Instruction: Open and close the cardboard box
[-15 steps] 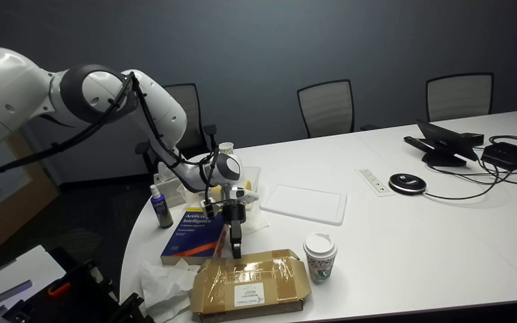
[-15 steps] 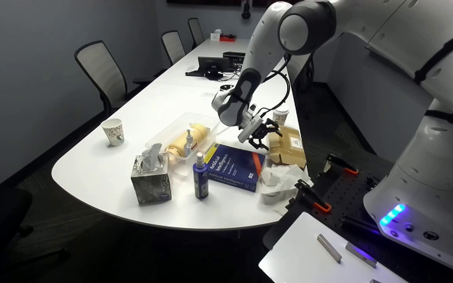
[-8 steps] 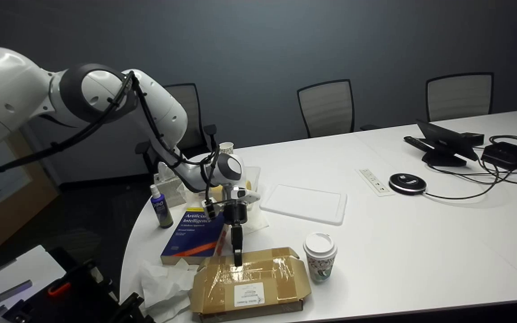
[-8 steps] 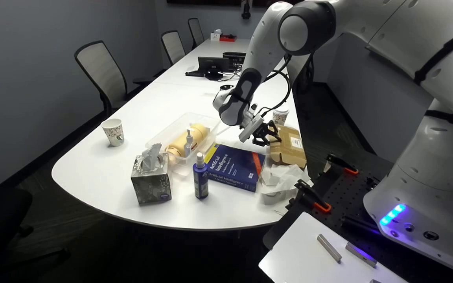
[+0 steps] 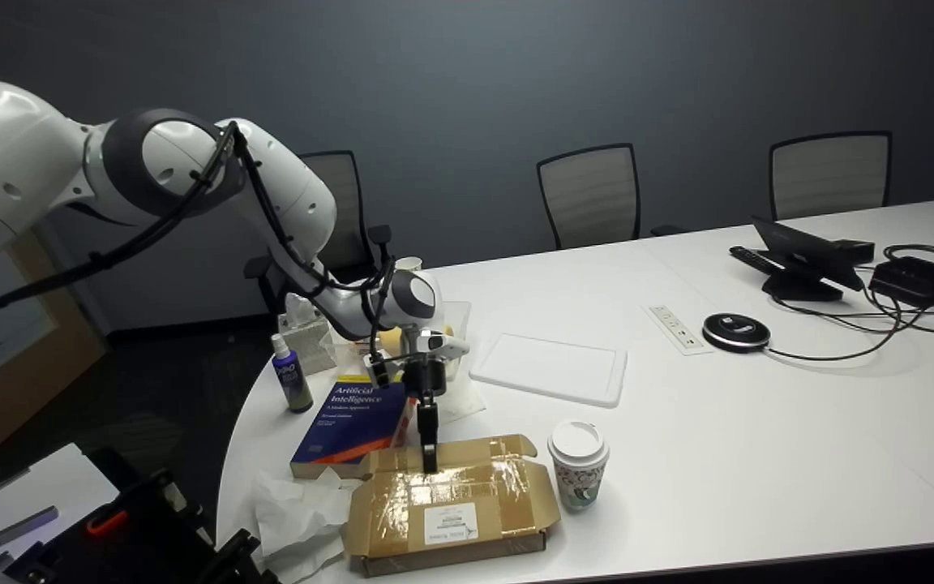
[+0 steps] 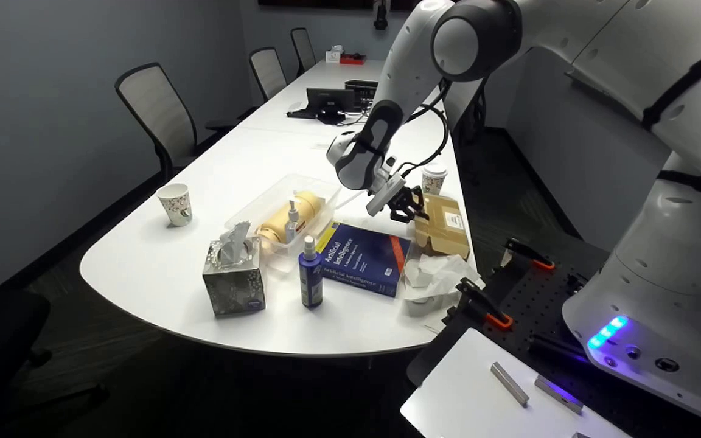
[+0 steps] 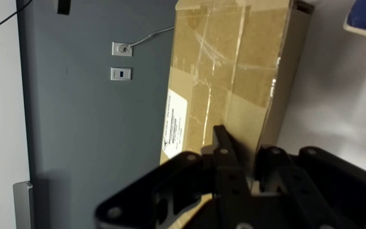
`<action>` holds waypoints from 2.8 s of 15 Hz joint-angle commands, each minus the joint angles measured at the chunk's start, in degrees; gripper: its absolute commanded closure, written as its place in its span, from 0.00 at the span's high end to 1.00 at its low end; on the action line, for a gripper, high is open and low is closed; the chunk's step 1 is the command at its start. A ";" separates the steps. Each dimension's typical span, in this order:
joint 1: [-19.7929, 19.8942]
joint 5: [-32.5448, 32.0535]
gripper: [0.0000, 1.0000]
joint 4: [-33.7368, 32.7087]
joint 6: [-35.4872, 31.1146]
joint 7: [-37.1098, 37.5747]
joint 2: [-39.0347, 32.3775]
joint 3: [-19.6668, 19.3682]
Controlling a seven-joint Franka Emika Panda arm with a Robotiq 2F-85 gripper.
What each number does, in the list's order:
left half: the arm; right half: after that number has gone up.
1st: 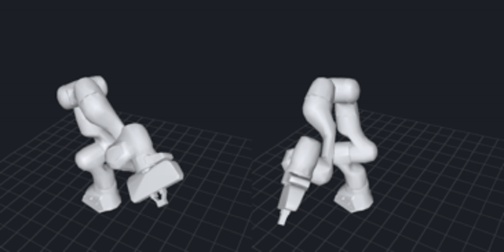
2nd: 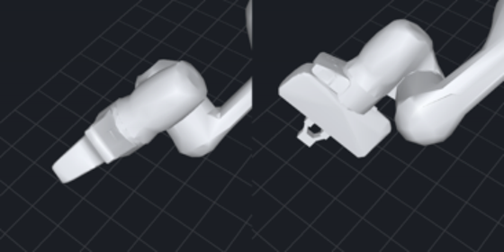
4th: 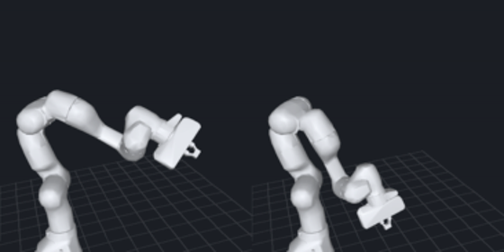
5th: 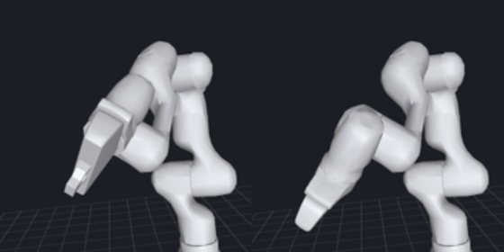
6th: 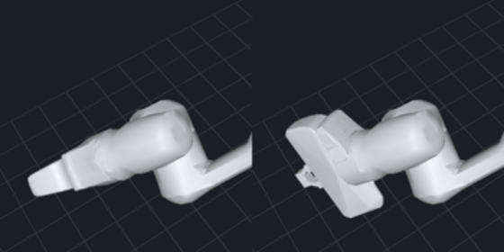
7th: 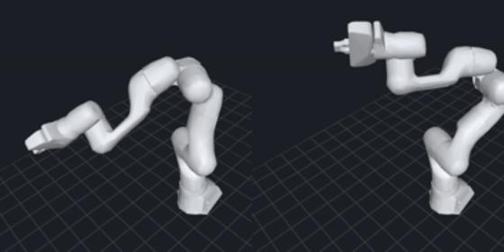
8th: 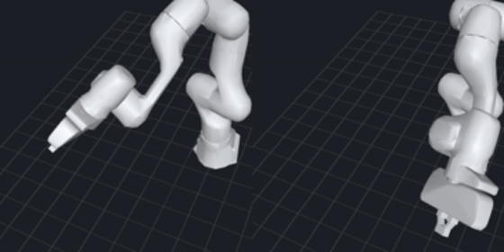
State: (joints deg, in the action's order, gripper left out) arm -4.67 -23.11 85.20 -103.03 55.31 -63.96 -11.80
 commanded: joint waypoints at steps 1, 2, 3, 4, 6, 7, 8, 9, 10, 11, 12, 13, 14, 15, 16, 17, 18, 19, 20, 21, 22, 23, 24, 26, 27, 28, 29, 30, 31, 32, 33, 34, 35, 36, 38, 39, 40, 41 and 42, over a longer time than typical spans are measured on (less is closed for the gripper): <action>-0.39 2.09 0.02 3.54 -1.49 -1.02 5.46 -0.07; -0.35 2.28 0.02 4.65 -2.10 -0.70 7.02 -0.17; -0.29 2.44 0.02 5.45 -2.49 -0.50 8.32 -0.27; -0.19 2.56 0.02 6.77 -3.06 -0.23 9.95 -0.38; 0.25 3.14 0.02 9.91 -4.89 0.26 13.33 -0.32; 0.51 3.34 0.02 11.62 -6.13 0.38 14.93 -0.32; 0.84 3.71 0.02 13.84 -7.73 0.60 16.71 -0.26; 1.27 4.48 0.02 16.53 -9.76 1.03 18.67 -0.10; 1.64 5.25 0.02 18.85 -11.68 1.31 20.29 -0.02; 2.04 6.43 0.02 21.59 -14.00 1.59 22.14 0.15; 2.42 7.51 0.02 23.87 -16.31 1.61 23.56 0.16; 2.65 8.40 0.02 26.27 -18.61 1.59 25.05 0.08; 2.89 9.43 0.02 28.88 -21.06 1.65 26.61 0.04; 3.03 10.30 0.02 31.59 -23.51 1.79 28.31 -0.06; 3.24 11.22 0.02 34.15 -26.12 1.87 29.96 -0.25; 3.32 11.81 0.02 36.34 -28.32 1.88 31.29 -0.50; 3.30 12.21 0.02 38.85 -30.42 2.06 33.07 -0.90; 3.11 12.32 0.02 41.27 -32.24 2.40 34.91 -1.50; 2.82 12.13 0.02 43.34 -33.67 2.91 36.60 -2.14; 2.54 11.73 0.02 45.64 -34.99 3.37 38.72 -2.80; 2.48 11.34 0.02 47.46 -36.00 3.72 40.50 -3.44; 2.36 10.85 0.02 49.18 -36.67 4.51 42.24 -4.11; 2.36 10.42 0.02 51.00 -37.26 5.16 44.12 -4.72; 2.88 9.91 0.02 54.33 -38.92 5.96 47.46 -5.45; 3.41 10.16 0.02 55.98 -39.72 5.74 49.14 -5.51; 3.86 10.28 0.02 57.62 -41.08 5.65 50.58 -5.68; 3.72 9.52 0.02 59.16 -41.84 6.30 52.06 -6.16; 3.60 8.61 0.02 60.43 -42.62 7.20 53.27 -6.68; 3.73 7.87 0.02 61.61 -43.53 8.05 54.41 -6.92; 3.86 6.73 0.02 62.43 -44.21 9.23 55.23 -7.13; 4.03 5.59 0.02 63.32 -44.76 10.32 56.12 -7.25; 4.23 4.43 0.02 64.15 -45.28 11.67 56.91 -7.25; 4.52 3.40 0.02 64.79 -45.69 12.82 57.53 -7.14; 4.79 2.15 0.02 65.42 -46.28 14.22 58.07 -7.07; 5.59 0.22 0.02 66.48 -47.40 16.27 59.04 -6.77; 5.89 -0.52 0.02 66.85 -47.78 17.16 59.37 -6.63; 6.32 -1.34 0.02 67.26 -48.52 18.00 59.67 -6.57; 6.68 -1.80 0.02 67.66 -49.27 18.52 59.91 -6.44; 6.93 -2.37 0.02 68.05 -49.71 19.27 60.28 -6.37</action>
State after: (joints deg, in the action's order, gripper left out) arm 0.71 -23.11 150.28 -150.50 71.54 -7.08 -18.99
